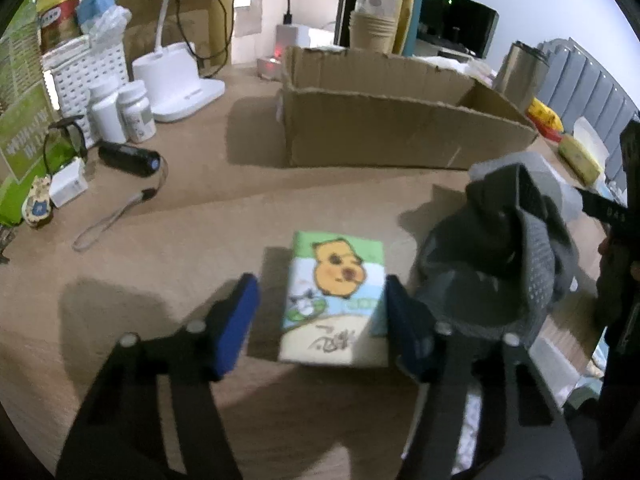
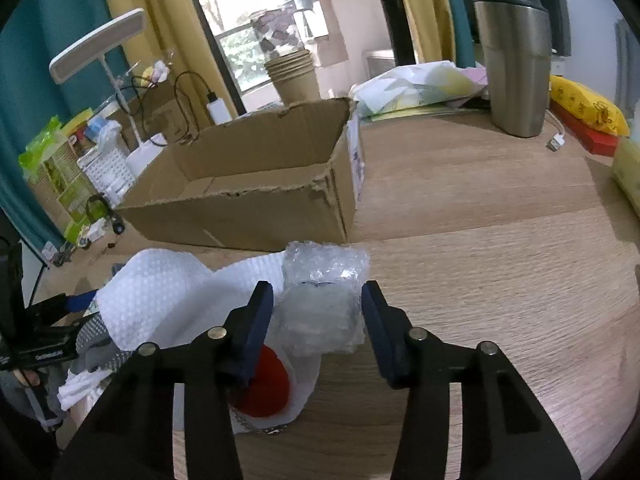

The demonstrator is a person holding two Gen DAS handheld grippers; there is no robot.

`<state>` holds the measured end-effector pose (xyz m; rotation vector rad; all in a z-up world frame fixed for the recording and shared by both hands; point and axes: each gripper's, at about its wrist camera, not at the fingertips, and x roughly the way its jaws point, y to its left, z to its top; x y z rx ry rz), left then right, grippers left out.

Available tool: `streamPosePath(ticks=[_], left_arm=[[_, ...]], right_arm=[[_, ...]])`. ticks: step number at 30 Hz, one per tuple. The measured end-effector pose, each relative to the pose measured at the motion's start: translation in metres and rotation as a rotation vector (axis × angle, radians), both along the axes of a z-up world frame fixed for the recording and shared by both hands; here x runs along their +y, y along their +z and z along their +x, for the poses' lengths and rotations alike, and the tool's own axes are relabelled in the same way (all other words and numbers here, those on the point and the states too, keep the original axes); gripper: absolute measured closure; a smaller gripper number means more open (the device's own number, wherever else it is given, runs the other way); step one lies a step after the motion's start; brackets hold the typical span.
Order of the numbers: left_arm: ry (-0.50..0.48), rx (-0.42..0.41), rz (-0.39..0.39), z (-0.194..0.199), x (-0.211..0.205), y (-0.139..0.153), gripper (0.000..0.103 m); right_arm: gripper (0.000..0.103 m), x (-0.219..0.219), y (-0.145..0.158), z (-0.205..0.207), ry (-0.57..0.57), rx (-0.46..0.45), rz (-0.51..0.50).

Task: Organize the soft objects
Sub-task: 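Grasp the cartoon tissue pack with the left tool while the right tool grasps the bubble-wrap bag, then carry the tissue pack and bubble-wrap bag into the cardboard box and release both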

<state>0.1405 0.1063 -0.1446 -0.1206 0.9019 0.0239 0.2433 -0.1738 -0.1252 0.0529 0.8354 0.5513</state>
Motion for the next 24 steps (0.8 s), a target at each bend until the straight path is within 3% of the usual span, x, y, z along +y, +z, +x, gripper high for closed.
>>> streamPosePath(ticks=[4,13,24], left_arm=[[-0.010,-0.004,-0.019,-0.001,-0.001,0.001,0.054],[-0.001,-0.072,-0.070,-0.010,-0.002,0.017,0.054],[0.003,-0.157,-0.015,-0.008,-0.006,0.054,0.054]], right_arm=[[0.058,0.006,0.000,-0.003,0.025,-0.010,-0.018],[0.063,0.003,0.004,-0.008,0.031,-0.043,0.007],[0.063,-0.012,0.034,-0.017,0.008,-0.132,0.078]])
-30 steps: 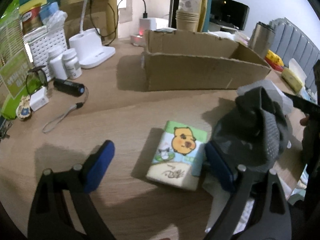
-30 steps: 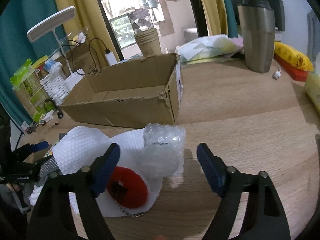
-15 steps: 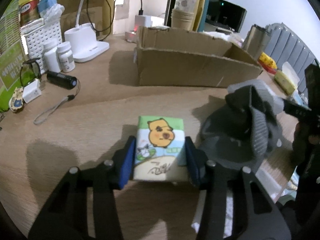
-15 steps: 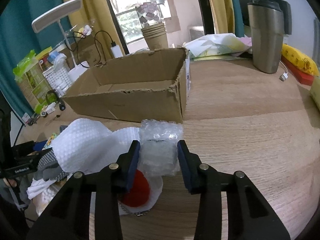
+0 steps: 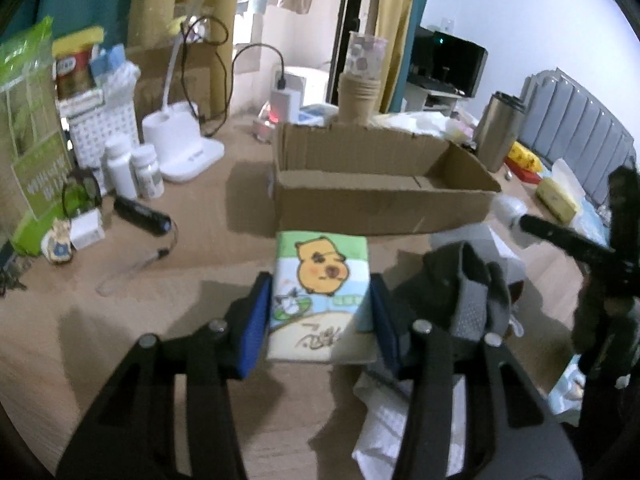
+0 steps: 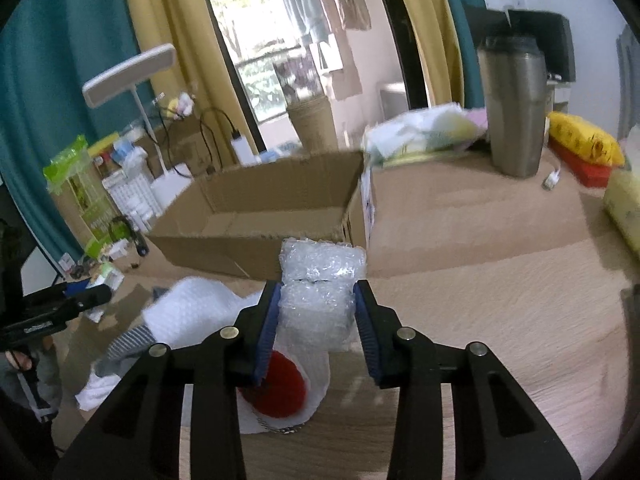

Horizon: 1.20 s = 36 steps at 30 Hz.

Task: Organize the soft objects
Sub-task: 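Carry the tissue pack and bubble-wrap bag into the cardboard box and release both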

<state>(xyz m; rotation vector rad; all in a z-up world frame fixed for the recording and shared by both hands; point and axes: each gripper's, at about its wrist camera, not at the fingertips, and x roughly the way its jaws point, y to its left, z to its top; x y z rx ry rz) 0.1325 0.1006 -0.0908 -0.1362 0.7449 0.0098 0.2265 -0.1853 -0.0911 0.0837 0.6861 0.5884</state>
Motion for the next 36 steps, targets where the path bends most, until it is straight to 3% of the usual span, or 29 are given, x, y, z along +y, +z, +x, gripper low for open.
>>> streamPosePath(ticks=[10,14,19,24,33,36], left_arm=[[0.001,-0.101,0.110,0.025,-0.011,0.038,0.054],[-0.018,-0.134,0.123,0.043,-0.015,0.046,0.054],[-0.069,-0.175,0.078,0.066,-0.016,0.048,0.054],[-0.068,-0.201,0.126,0.085,-0.017,0.048,0.054],[0.002,-0.143,0.177,0.118,0.006,0.022,0.054],[-0.009,-0.110,0.190,0.125,0.008,0.012,0.054]], right_arm=[[0.063,-0.010,0.031,-0.001,-0.013,-0.102,0.027],[0.063,-0.006,0.038,0.005,-0.022,-0.123,0.034],[0.063,0.003,0.045,0.014,-0.019,-0.149,0.037],[0.063,0.015,0.047,0.023,-0.016,-0.168,0.045],[0.063,0.047,0.035,0.052,-0.002,-0.154,0.009],[0.063,0.059,0.027,0.056,-0.032,-0.169,-0.062]])
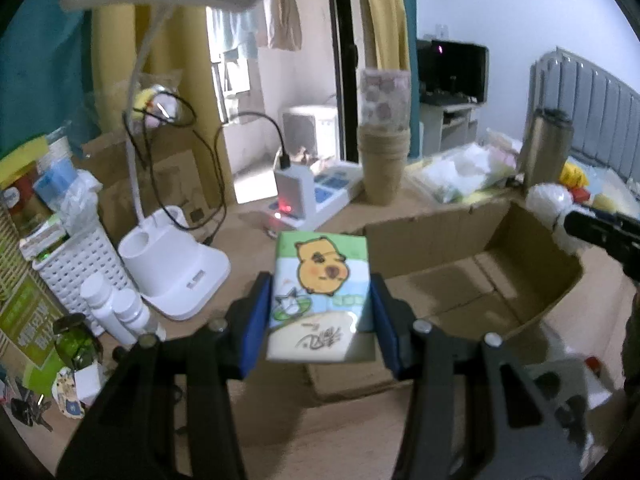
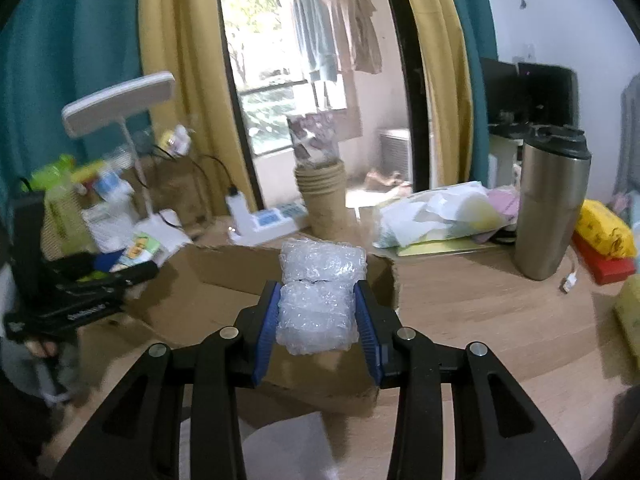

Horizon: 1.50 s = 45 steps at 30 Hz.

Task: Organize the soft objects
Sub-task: 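Carry the tissue pack and bubble-wrap bag into the cardboard box and release both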

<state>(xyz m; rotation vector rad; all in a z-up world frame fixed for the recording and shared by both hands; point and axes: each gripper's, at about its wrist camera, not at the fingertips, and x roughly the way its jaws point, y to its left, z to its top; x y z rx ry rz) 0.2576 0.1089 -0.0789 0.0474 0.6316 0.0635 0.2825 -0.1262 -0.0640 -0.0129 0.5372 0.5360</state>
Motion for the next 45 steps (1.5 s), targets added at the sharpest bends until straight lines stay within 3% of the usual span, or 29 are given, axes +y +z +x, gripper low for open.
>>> streamPosePath(ticks=[5,9,23,35,45], left_arm=[[-0.028,0.059,-0.003,0.007,-0.012,-0.012,0.054],[-0.053,0.096,-0.035,0.010,-0.022,-0.019,0.054],[-0.154,0.172,-0.134,-0.005,-0.053,-0.021,0.054],[-0.134,0.110,-0.089,-0.012,-0.051,-0.011,0.053],[-0.115,0.021,-0.084,-0.029,-0.047,0.014,0.052]], right_arm=[[0.063,0.011,-0.020,0.010,-0.016,0.022,-0.098],[0.063,0.005,-0.029,0.019,-0.024,0.069,-0.107],[0.063,-0.021,-0.028,0.008,0.004,0.027,-0.221],[0.061,-0.017,-0.030,0.005,0.018,0.059,-0.203],[0.042,-0.021,-0.017,-0.010,0.019,0.024,-0.157]])
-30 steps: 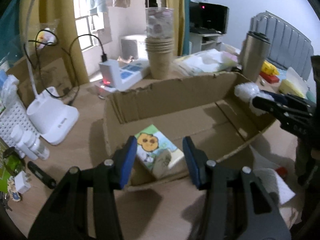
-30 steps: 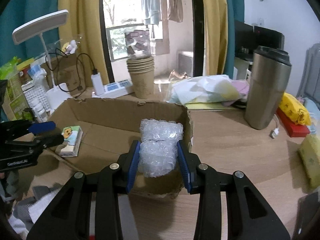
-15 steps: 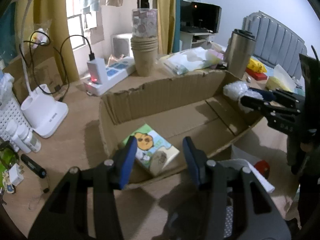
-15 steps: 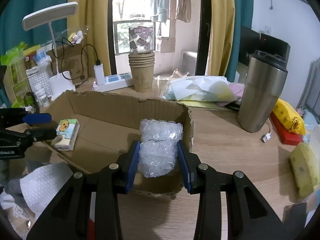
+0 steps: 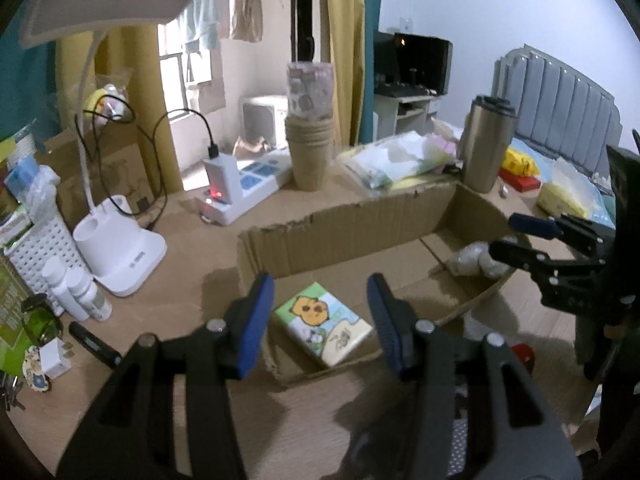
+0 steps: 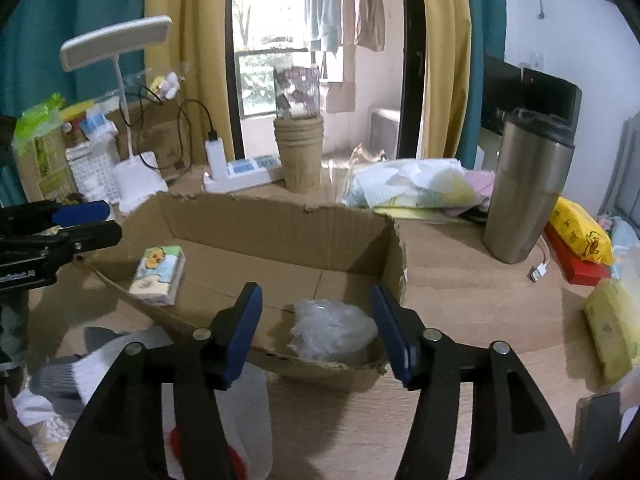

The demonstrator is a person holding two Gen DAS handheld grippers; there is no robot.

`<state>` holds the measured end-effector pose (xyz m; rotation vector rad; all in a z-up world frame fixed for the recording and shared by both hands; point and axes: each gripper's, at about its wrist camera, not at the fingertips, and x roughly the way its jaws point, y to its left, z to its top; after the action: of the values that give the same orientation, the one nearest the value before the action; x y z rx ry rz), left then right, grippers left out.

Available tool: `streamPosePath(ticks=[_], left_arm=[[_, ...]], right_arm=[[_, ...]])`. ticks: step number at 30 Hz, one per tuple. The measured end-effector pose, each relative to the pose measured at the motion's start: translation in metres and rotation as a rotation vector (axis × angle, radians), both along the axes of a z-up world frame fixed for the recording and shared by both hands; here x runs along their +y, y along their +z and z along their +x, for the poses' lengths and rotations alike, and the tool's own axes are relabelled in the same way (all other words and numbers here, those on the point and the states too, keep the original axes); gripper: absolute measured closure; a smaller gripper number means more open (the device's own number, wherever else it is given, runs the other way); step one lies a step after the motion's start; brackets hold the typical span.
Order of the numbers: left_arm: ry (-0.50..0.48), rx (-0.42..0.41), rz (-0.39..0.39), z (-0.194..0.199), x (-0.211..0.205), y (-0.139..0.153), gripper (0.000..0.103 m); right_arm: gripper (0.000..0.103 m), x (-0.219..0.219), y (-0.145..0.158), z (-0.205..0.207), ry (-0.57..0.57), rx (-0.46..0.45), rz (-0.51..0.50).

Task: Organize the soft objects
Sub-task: 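Carry the tissue pack and bubble-wrap bag into the cardboard box and release both, then grasp the grey dotted glove with the left tool while the right tool grasps the red ball keychain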

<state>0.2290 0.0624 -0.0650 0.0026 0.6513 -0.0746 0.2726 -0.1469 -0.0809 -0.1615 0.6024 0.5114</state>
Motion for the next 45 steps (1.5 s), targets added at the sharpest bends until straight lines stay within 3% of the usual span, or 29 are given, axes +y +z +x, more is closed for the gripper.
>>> streamPosePath(ticks=[5,10,22,26,35,45], left_arm=[[0.003,-0.049,-0.019,-0.015,0.003,0.014,0.049],[0.010,-0.100,-0.033,-0.030,0.006,0.029,0.037],[0.016,-0.222,-0.032,-0.078,0.006,0.056,0.028],[0.004,-0.236,-0.056,-0.089,0.005,0.056,0.023],[0.022,-0.296,-0.080,-0.118,0.000,0.052,0.021],[0.022,-0.232,-0.098,-0.132,-0.008,0.028,0.021]], right_arm=[[0.041,-0.006,0.015,-0.017,0.004,-0.036,0.022],[0.041,-0.010,0.027,-0.036,0.019,-0.070,0.023],[0.041,-0.016,0.048,-0.072,0.041,-0.138,0.022],[0.041,-0.019,0.049,-0.078,0.037,-0.141,0.026],[0.040,-0.024,0.047,-0.096,0.025,-0.161,0.013],[0.040,-0.023,0.048,-0.118,0.046,-0.187,0.007]])
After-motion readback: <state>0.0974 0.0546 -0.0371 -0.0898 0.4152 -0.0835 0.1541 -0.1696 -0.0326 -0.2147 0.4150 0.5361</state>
